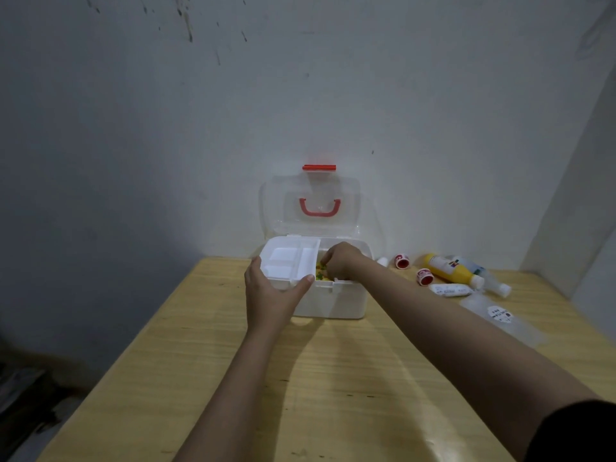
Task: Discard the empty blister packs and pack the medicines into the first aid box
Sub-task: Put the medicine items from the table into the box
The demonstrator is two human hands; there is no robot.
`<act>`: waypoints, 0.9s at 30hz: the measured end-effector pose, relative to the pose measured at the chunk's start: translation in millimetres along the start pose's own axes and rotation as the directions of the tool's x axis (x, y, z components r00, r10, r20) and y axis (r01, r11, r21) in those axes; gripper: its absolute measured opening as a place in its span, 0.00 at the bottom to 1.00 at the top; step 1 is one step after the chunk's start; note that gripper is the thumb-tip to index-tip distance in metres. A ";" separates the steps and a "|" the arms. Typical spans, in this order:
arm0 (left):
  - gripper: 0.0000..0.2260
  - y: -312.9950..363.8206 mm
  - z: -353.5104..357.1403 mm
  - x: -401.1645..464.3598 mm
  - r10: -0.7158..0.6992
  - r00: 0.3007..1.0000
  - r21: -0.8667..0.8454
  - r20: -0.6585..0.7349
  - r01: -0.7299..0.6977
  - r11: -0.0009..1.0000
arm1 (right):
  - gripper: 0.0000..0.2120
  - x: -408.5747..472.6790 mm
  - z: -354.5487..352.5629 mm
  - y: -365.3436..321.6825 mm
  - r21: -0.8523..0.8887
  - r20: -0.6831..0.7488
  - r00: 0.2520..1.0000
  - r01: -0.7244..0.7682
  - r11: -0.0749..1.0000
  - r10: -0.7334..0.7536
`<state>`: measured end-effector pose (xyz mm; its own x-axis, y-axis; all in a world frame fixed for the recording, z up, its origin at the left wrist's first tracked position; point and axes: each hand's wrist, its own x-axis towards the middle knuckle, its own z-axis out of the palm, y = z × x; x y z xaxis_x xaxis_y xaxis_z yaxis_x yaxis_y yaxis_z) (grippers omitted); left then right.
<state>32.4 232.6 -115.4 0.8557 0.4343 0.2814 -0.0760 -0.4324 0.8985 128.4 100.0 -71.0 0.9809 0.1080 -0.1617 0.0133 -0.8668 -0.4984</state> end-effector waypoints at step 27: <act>0.46 0.8 1.0 -0.5 0.005 1.000 0.011 -0.021 -0.005 1.000 | 0.11 -170.1 -61.8 205.6 0.053 -0.428 0.901 -0.052 0.997 0.070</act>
<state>32.4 231.2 -115.2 0.8442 0.4488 0.2930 -0.0746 -0.4430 0.8934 -23.7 -126.7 -93.4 0.9679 -0.1716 0.1839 -0.0482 -0.8442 -0.5338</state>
